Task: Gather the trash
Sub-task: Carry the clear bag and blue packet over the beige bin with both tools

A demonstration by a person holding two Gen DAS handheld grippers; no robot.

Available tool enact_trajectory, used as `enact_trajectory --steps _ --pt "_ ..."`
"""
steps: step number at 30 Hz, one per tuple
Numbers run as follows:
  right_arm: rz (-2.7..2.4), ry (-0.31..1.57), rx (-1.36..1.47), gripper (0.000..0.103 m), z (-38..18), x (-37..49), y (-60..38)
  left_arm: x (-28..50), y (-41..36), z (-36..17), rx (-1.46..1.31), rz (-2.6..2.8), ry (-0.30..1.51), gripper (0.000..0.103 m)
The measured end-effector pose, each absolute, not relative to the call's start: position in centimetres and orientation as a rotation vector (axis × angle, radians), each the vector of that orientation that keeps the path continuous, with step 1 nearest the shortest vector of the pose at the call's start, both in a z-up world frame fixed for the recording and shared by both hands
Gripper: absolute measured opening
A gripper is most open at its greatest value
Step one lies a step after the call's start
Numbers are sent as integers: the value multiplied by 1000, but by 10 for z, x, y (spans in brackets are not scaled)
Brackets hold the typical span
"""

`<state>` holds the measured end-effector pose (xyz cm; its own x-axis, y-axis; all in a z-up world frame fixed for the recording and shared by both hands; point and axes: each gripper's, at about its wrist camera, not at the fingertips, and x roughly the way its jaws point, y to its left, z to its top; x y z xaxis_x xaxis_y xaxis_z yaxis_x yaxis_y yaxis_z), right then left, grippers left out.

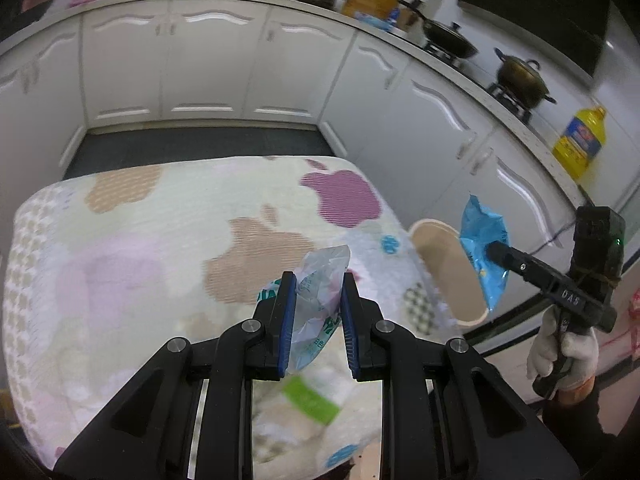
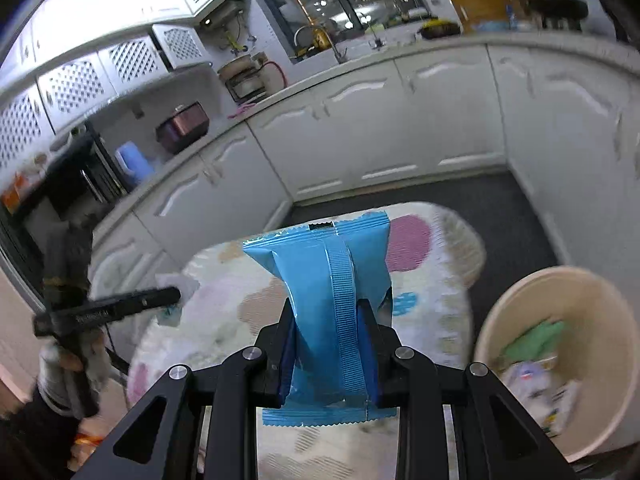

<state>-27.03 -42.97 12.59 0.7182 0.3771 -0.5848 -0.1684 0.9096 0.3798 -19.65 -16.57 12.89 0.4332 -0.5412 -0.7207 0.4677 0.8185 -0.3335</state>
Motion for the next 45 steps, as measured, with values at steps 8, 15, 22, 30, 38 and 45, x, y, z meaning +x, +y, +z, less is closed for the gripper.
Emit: enact_trajectory --steps 8,15,22,30,38,45 --pt "212 689 260 27 127 -287 -452 -199 -233 134 -34 -728 941 19" --pt "138 670 264 27 125 -303 -482 -201 -282 130 9 -795 971 19" --pt "74 671 289 27 119 -311 -510 -201 -331 121 29 -847 997 19" --pt "27 689 324 27 108 -321 -536 -212 -375 105 11 -880 1002 19" --pt "-9 719 333 27 99 -328 -549 -220 -396 88 -7 -894 1014 19" --pt "-26 726 352 27 93 -331 -556 -223 -402 82 1 -894 1026 19"
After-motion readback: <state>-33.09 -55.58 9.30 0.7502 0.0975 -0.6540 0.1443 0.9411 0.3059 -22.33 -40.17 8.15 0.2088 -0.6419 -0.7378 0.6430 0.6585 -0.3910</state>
